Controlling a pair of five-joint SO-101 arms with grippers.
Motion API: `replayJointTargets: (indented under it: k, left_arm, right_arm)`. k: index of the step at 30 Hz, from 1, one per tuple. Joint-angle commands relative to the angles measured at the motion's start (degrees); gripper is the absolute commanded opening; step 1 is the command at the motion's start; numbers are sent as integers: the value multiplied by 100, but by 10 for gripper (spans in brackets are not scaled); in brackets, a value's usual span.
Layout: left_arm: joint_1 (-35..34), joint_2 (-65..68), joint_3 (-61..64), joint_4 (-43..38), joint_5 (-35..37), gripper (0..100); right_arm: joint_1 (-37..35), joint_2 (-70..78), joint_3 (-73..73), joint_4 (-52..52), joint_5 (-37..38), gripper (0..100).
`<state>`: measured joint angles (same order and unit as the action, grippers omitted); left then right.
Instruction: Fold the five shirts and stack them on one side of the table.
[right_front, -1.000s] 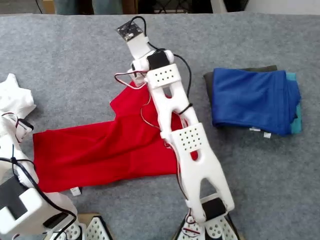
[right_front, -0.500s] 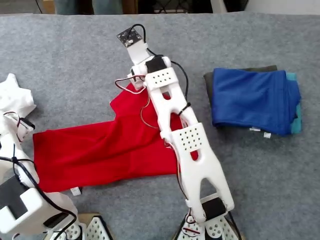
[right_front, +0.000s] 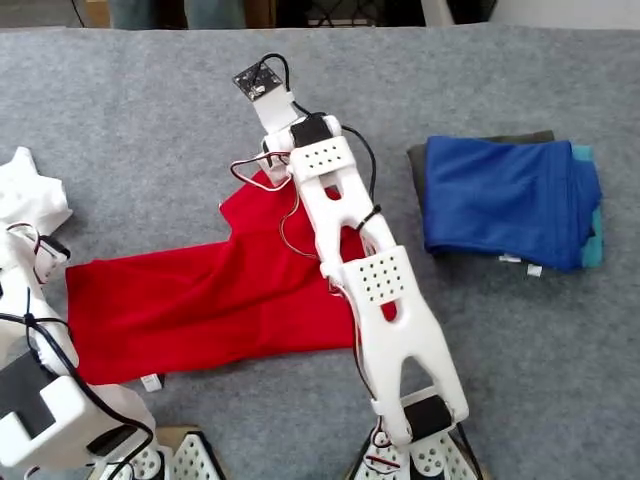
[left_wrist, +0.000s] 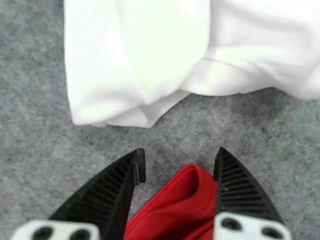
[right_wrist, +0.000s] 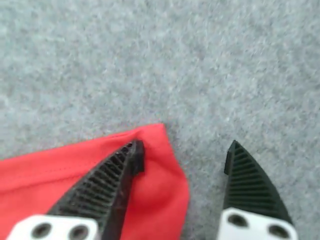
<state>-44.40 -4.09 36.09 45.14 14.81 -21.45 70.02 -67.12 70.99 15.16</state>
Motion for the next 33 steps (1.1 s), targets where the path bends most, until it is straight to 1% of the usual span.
replayJointTargets:
  k: [1,3,4,6,10,13,17,22,24,28,33]
  left_arm:
    - [48,-35,-110,-26,9,241]
    - [48,-35,-110,-26,9,241]
    - [48,-35,-110,-26,9,241]
    - [48,-35,-119,-26,9,241]
    - [48,-35,-127,-26,9,241]
    - [48,-35,-136,-26,9,241]
    - [57,-35,-136,-26,9,241]
    - [57,-35,-136,-26,9,241]
    - [57,-35,-136,-9,9,241]
    - [57,-79,-136,79,9,241]
    - [66,-79,-743,905,18,241]
  right_arm:
    - [-70,-84,-22,88,18,162]
    - [-70,-84,-22,35,70,48]
    - [-88,-75,-22,-35,193,12]
    - [-114,-75,-22,-70,325,21]
    - [-132,-101,-22,-141,281,13]
    - [-123,-110,-391,0,264,13]
    - [-105,-110,-1411,527,-193,13]
    - [-193,-110,-2862,1424,-545,13]
    - [-229,-233,-2870,1662,-668,13]
    - [-229,-927,-2835,2338,-985,13]
    - [-176,-1815,-2774,3015,-985,13]
